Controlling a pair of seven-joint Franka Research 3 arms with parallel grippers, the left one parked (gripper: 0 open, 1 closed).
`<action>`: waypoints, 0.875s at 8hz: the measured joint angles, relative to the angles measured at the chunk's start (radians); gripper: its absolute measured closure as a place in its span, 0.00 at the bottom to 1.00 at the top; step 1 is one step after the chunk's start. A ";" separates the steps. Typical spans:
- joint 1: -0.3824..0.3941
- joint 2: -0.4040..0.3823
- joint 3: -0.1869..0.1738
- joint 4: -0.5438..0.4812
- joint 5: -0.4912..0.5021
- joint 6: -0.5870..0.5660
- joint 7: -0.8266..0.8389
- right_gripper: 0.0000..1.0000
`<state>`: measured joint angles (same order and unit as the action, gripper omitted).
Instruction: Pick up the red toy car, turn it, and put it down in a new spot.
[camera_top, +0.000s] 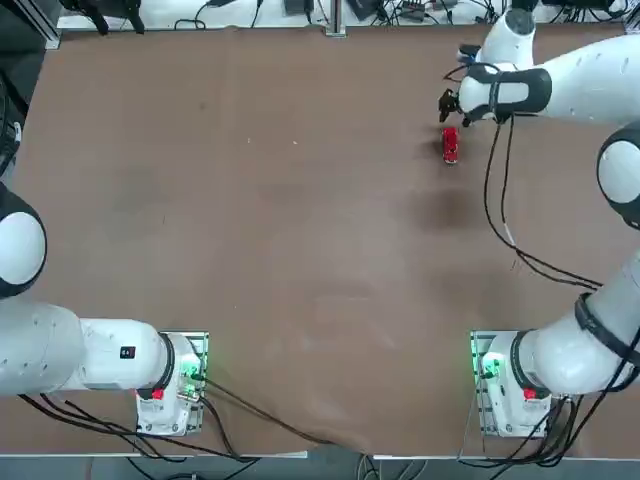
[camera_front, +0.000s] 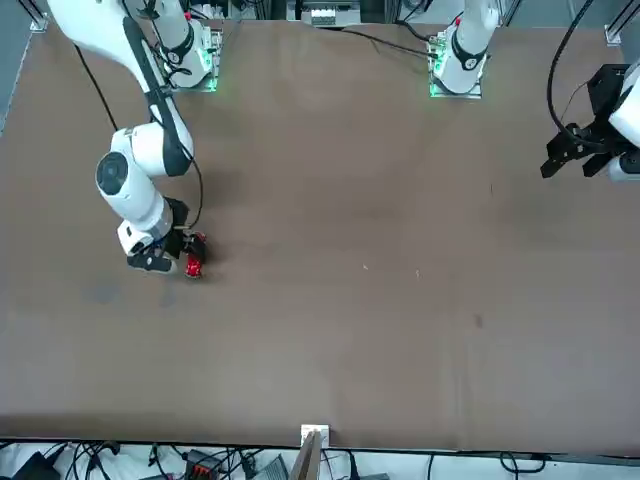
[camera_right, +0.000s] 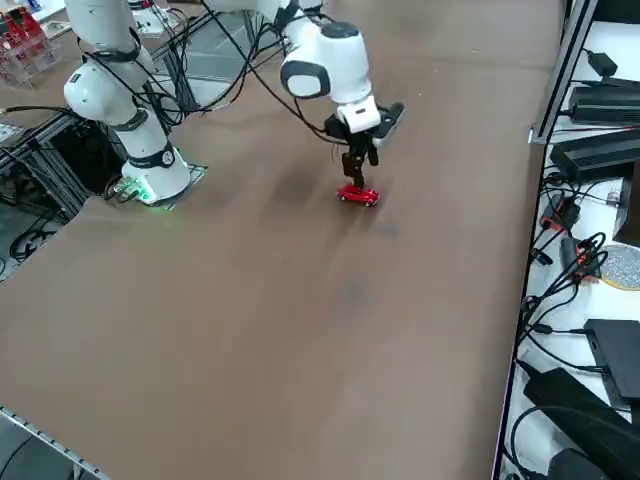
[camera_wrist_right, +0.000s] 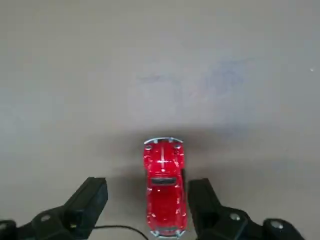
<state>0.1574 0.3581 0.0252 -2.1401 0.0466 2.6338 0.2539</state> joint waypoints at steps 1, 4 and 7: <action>-0.001 0.000 0.000 -0.031 0.000 0.039 -0.008 0.01; -0.004 0.009 0.000 -0.090 0.000 0.132 -0.027 0.01; -0.005 0.029 0.000 -0.093 0.000 0.158 -0.031 0.04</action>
<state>0.1519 0.3869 0.0249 -2.2336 0.0467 2.7916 0.2226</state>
